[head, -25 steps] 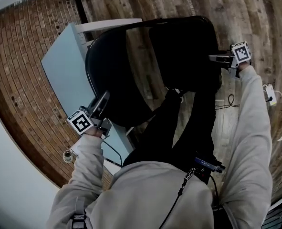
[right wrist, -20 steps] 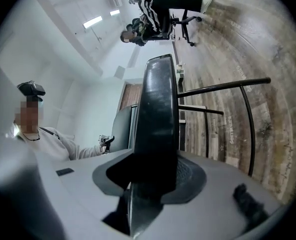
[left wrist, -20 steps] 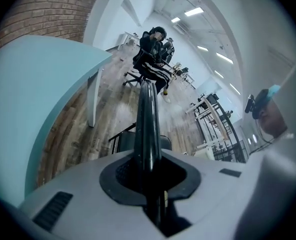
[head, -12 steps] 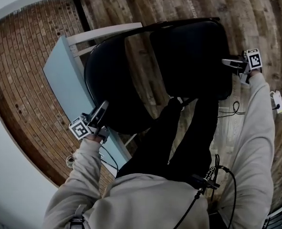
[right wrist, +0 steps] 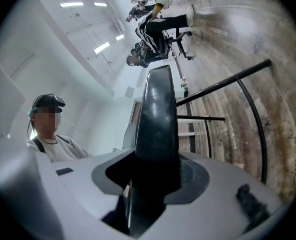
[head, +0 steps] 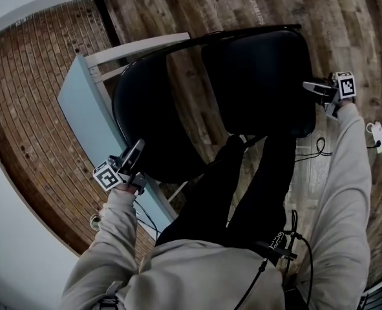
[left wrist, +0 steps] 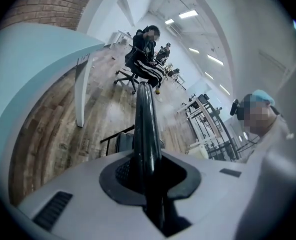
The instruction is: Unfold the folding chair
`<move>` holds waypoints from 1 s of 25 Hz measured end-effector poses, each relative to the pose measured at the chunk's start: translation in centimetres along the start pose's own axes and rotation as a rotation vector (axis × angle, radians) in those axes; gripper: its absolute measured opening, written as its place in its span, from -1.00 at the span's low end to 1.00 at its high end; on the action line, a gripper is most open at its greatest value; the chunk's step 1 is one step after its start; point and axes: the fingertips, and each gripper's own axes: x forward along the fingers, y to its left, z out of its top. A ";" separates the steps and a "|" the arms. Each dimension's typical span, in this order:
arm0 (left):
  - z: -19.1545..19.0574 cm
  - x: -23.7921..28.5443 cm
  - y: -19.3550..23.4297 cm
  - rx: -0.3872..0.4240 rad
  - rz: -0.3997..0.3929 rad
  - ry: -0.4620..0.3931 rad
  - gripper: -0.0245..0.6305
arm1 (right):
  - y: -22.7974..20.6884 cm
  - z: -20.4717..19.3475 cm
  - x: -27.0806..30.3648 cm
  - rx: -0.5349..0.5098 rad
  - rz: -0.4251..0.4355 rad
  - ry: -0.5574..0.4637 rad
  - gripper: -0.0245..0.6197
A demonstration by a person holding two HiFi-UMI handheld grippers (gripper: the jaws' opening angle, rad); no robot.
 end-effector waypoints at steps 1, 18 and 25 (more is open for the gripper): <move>0.0 0.0 -0.1 0.020 0.014 -0.009 -0.71 | -0.5 0.0 -0.3 -0.005 -0.049 -0.020 -0.38; 2.1 -9.9 -6.3 0.112 0.002 -0.223 0.43 | 21.9 -3.2 -0.2 -0.256 -0.672 -0.205 0.10; 7.9 -16.4 -17.8 0.263 -0.306 -0.426 0.43 | 46.8 1.4 19.0 -0.820 -0.705 -0.017 0.10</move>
